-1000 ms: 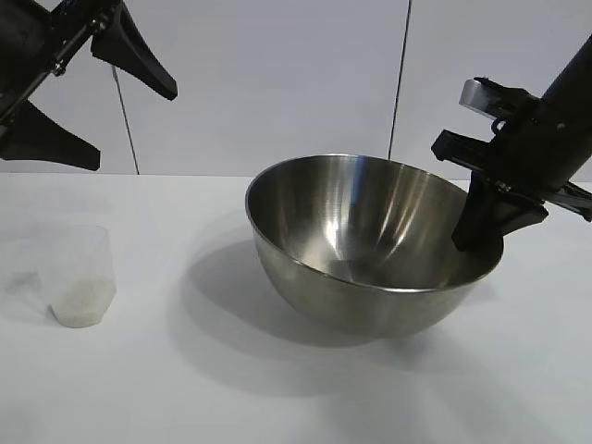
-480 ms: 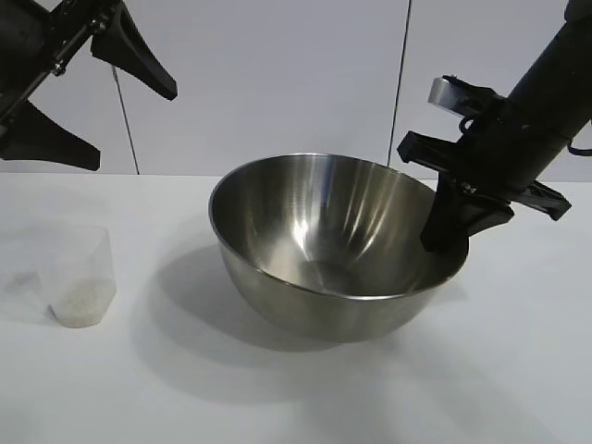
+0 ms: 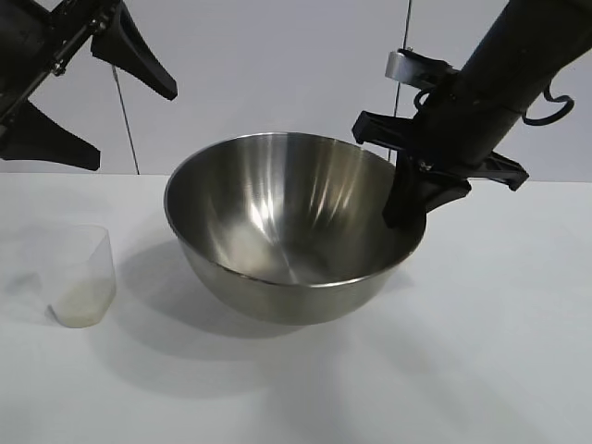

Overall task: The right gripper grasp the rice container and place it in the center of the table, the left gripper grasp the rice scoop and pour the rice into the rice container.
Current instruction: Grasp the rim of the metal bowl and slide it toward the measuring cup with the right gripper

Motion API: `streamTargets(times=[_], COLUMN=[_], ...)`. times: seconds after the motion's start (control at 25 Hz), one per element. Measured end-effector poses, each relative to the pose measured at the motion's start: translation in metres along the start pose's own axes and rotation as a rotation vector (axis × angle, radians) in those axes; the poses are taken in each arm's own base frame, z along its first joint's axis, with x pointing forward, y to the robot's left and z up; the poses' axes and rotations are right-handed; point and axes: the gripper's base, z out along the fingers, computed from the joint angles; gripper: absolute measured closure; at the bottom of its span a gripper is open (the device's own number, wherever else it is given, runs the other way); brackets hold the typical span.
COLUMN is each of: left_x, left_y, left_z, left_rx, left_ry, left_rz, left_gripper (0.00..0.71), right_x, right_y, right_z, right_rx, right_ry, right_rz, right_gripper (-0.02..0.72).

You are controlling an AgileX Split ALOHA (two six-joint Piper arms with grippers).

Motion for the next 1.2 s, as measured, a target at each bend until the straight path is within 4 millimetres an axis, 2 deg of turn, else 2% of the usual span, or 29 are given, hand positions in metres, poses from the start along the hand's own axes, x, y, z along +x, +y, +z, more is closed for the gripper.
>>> streamTargets(times=[0.32,0.56,0.88,1.2], left_x=[0.0,0.0,-0.001,-0.001], left_y=[0.0,0.0,0.0,0.0], left_z=[0.0,0.0,0.0,0.0], left_rx=[0.0,0.0,-0.003,-0.003], left_ry=[0.0,-0.001,-0.008,-0.008], left_rz=[0.0,0.0,0.0,0.0], left_gripper=[0.016,0.016,0.016,0.016], right_x=[0.002,0.005,0.008,0.008], right_y=[0.0,-0.001,0.027,0.027], right_z=[0.002,0.022,0.031,0.031], right_rx=[0.001,-0.023,-0.046,-0.04], right_ry=[0.027,0.071,0.065,0.062], right_rz=[0.012,0.043,-0.032,-0.04], right_gripper=[0.693,0.693,0.693,0.693])
